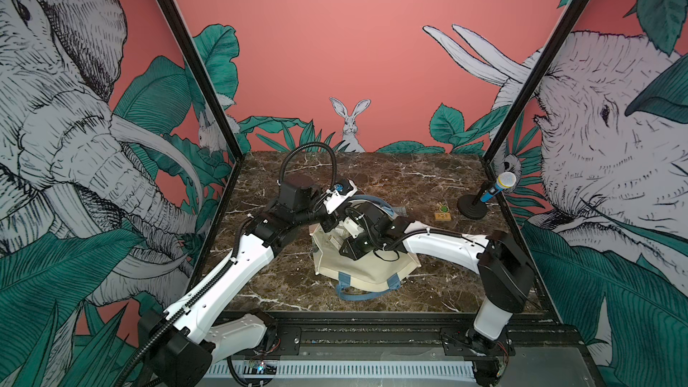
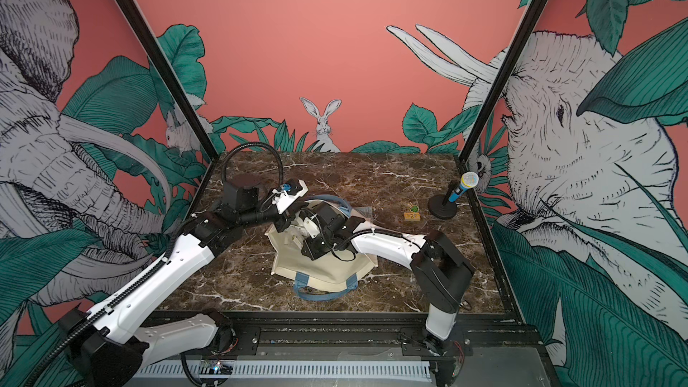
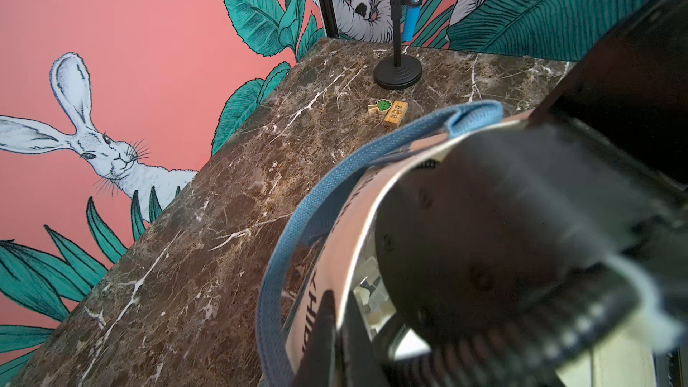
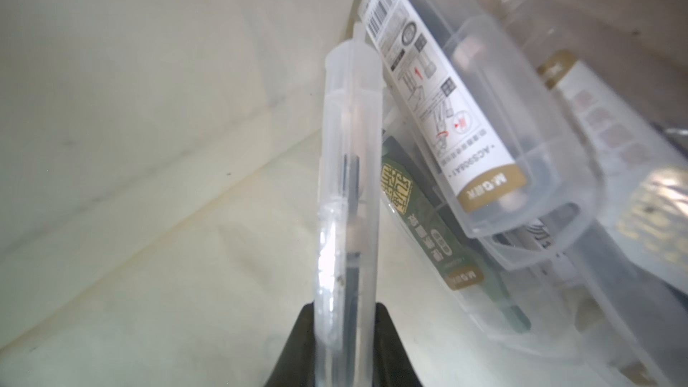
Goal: Take out the compass set from the canvas bag
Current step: Pick up the compass set from the canvas bag, then place the compass set at the center of the board.
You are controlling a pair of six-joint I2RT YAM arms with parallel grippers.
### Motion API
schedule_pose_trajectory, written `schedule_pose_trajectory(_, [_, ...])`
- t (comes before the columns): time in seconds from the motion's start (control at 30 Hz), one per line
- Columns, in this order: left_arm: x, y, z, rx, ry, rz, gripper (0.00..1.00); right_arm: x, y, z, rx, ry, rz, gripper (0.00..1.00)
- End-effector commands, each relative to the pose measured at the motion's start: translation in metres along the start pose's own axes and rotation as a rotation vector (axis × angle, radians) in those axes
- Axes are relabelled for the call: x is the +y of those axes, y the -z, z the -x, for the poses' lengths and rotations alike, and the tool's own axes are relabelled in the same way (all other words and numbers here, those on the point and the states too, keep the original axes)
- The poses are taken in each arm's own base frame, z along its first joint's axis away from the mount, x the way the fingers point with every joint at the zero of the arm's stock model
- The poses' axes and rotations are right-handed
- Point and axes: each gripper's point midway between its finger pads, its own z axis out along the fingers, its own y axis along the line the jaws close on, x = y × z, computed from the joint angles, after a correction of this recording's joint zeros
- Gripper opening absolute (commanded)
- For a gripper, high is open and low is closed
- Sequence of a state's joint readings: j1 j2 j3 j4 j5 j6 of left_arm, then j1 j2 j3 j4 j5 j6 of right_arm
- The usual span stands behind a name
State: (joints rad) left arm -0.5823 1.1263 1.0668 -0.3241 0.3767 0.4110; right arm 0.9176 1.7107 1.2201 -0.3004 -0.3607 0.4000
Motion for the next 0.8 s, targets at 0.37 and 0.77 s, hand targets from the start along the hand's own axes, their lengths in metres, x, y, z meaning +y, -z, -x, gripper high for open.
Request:
schedule_pose_trajectory(0.37, [0.026, 0.029, -0.002, 0.031, -0.121, 0.221, 0.00, 0.010, 0.105, 0.020, -0.161, 0.079, -0.100, 0.16])
schedule_pose_trajectory(0.77, [0.053, 0.047, -0.008, 0.038, -0.106, 0.260, 0.00, 0.004, 0.207, 0.029, -0.339, 0.108, -0.261, 0.12])
